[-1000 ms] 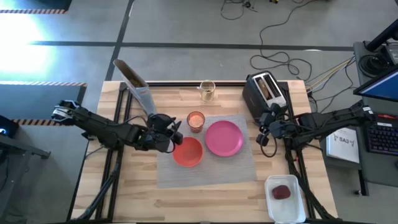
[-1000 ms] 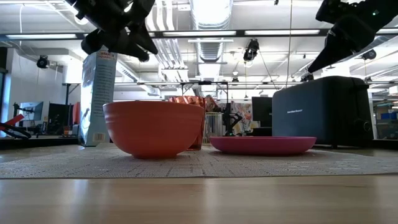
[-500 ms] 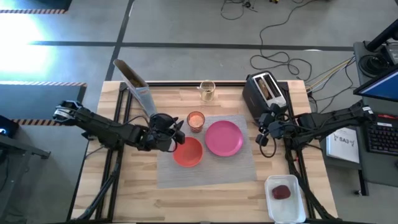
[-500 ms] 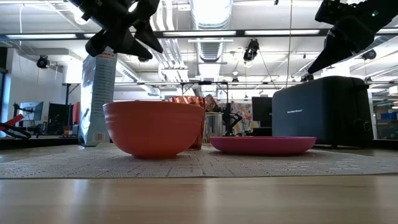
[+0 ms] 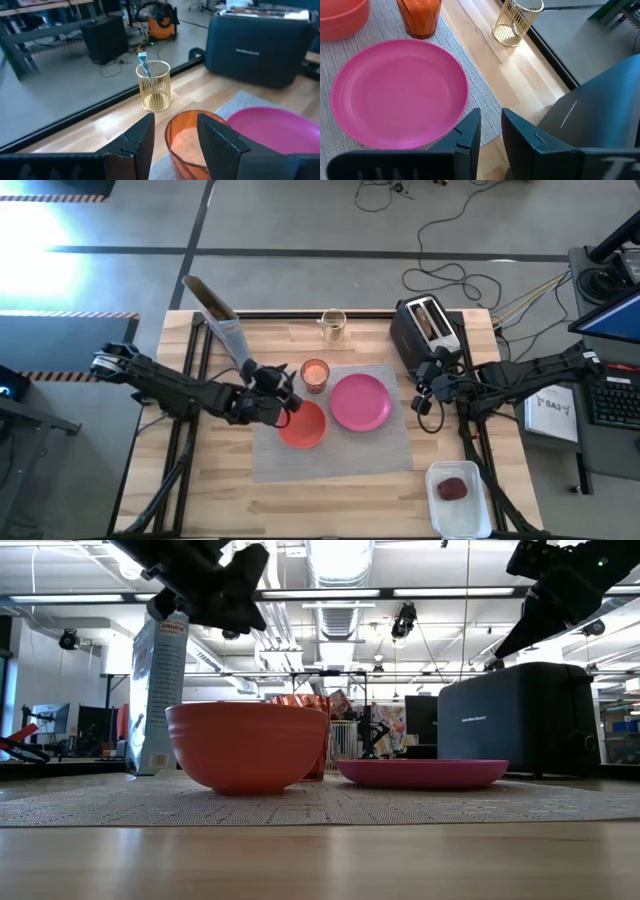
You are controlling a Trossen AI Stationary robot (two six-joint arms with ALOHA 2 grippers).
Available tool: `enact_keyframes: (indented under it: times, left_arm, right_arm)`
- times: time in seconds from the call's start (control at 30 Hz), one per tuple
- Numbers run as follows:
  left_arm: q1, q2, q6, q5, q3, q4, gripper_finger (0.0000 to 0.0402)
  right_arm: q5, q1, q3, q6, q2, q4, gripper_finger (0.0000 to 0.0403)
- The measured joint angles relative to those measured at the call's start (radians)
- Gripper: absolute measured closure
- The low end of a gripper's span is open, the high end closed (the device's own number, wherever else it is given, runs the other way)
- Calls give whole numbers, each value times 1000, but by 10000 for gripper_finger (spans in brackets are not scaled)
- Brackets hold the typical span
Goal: Arrange a breakfast setting
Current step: Pour the cereal from the blue cereal box into the orange bowl
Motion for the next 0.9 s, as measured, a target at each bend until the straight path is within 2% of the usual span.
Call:
enact_keyframes:
  times: [0.1,0.3,0.53,0.6,0.73,0.8,0.9]
  left_arm:
    - [2,22,-23,-47,0,12,270]
    - [2,35,-124,-57,10,-39,270]
    - [6,78,-391,-138,62,-289,270]
    - [14,94,-491,-131,87,-399,270]
    - [43,129,-739,-43,163,-637,270]
    - [70,156,-854,36,213,-774,270]
    - [116,211,-946,176,307,-965,270]
  right_arm:
    - [0,0,0,0,0,0,335]
    - [0,0,0,0,0,0,335]
    - [0,0,0,0,0,1,335]
    - [0,0,0,0,0,1,335]
    - [0,0,0,0,0,1,335]
    - [0,0,0,0,0,1,335]
    - [0,0,0,0,0,1,335]
